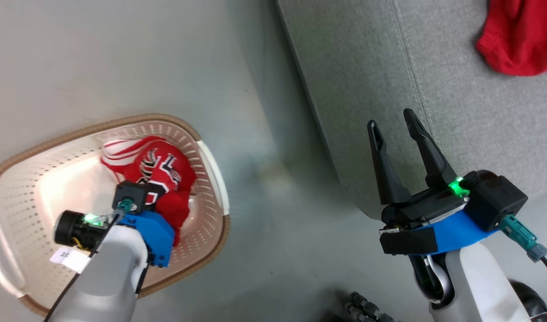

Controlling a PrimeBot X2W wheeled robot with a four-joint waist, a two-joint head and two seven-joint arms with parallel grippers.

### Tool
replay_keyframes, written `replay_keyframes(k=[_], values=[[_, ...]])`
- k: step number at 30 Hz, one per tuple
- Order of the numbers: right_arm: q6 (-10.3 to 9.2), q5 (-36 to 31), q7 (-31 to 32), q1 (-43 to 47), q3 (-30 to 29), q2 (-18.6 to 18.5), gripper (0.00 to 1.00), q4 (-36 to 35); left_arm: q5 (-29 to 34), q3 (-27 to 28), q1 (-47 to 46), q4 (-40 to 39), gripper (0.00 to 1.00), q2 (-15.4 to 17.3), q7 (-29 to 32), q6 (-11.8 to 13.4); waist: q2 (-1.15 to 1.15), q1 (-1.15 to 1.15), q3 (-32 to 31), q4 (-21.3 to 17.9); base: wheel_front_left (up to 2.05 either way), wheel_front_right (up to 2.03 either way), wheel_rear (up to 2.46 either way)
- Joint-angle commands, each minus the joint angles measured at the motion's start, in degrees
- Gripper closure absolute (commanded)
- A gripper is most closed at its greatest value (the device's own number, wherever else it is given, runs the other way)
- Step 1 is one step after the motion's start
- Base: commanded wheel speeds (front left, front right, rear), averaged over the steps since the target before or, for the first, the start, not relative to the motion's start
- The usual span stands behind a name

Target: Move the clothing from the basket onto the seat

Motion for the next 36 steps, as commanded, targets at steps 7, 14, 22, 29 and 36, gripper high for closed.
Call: replay_keyframes(k=[7, 14, 22, 29, 36], values=[[0.03, -3.61, -0.21, 0.74, -2.11, 0.04, 0.00, 1.12, 0.02, -0.63, 2.12, -3.26, 1.00, -3.14, -0.28, -1.33, 0.00, 0.00, -7.55, 6.28, 0.00, 0.00, 0.00], [0.03, -6.31, -0.21, 2.52, -3.31, 0.01, 0.00, 2.87, 0.73, -1.34, 5.66, -6.90, 1.00, -5.57, -0.29, -2.44, 0.00, 0.00, -15.05, 10.97, 0.00, 0.00, 0.00], [0.03, -7.75, 0.00, 5.42, -3.85, 0.01, 0.00, 4.97, 0.76, -1.50, 10.10, -10.51, 1.00, -7.40, -0.30, -3.75, 0.00, 0.00, -23.81, 15.01, 0.00, 0.00, 0.00], [0.03, -7.51, 0.98, 9.08, -4.73, 0.01, 0.00, 6.00, 1.38, -1.87, 13.31, -14.26, 1.00, -8.04, -0.30, -4.62, 0.00, 0.00, -30.56, 18.16, 0.00, 0.00, 0.00], [0.03, -6.73, 1.92, 12.69, -4.71, 0.01, 0.00, 6.19, 2.23, -2.66, 14.82, -17.43, 1.00, -8.50, -0.29, -5.04, 0.00, 0.00, -36.21, 20.28, 0.00, 0.00, 0.00]])
